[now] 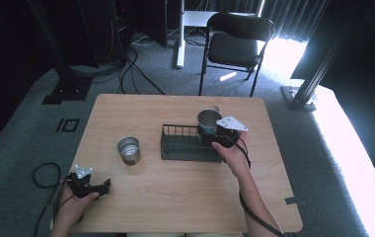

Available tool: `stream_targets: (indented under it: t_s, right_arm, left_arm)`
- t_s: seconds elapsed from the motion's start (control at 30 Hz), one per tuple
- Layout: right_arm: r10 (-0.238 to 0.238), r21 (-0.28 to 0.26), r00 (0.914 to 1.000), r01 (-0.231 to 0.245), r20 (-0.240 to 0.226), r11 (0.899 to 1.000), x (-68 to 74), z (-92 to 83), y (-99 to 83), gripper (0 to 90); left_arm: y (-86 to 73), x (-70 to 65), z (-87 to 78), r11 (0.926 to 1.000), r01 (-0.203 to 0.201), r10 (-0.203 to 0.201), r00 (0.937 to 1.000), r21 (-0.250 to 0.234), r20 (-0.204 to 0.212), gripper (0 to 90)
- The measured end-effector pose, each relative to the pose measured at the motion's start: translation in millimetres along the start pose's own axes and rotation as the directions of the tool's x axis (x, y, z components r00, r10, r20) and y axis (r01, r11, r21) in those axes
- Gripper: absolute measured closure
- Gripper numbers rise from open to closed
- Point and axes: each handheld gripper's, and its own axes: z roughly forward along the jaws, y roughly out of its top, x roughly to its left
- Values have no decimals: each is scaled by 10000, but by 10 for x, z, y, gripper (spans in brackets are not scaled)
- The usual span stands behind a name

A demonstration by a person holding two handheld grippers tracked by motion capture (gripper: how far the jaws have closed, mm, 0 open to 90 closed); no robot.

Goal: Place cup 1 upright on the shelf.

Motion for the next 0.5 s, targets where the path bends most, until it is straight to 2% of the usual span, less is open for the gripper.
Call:
stream_targets:
  t_s: [0.3,0.5]
  right_arm:
    - [44,322,10000,-44,28,9995,-11,3,-179,149]
    - [52,354,9999,-56,102,9994,-16,1,-256,148]
  left_arm:
    - [0,0,0,10000,3,-3,10000,-4,-1,5]
    - [0,0,0,10000,1,-1,10000,-2,-1,5]
